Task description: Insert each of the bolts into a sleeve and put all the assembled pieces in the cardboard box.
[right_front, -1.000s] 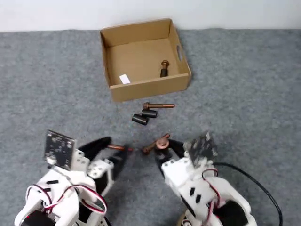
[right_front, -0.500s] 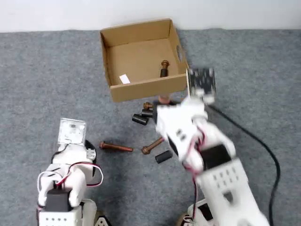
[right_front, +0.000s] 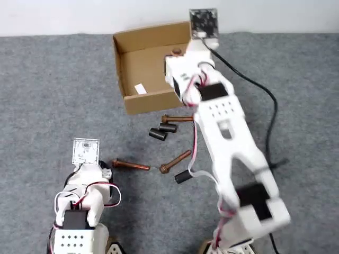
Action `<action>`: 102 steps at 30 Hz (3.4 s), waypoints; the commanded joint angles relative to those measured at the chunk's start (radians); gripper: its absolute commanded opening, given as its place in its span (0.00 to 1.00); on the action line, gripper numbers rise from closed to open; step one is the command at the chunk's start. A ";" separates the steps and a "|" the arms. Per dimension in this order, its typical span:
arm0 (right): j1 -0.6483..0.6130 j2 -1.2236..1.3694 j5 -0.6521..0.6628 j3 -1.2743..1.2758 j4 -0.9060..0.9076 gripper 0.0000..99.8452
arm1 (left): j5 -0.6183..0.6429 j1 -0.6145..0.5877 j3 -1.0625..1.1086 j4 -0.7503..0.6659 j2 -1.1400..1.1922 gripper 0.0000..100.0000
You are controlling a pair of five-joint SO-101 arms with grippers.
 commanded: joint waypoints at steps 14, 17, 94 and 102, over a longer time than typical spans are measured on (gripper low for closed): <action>0.007 0.598 0.209 -0.577 0.248 0.12 | 0.164 -0.011 -0.005 -0.026 -0.003 0.00; 0.007 0.613 0.207 -0.651 0.314 0.17 | 0.164 -0.011 -0.005 -0.026 -0.003 0.00; -0.136 0.677 0.532 -0.784 1.106 0.01 | 0.164 -0.043 -0.005 -0.028 -0.003 0.00; -0.102 0.404 0.252 -0.776 1.188 0.01 | 0.164 -0.043 -0.005 -0.028 -0.003 0.00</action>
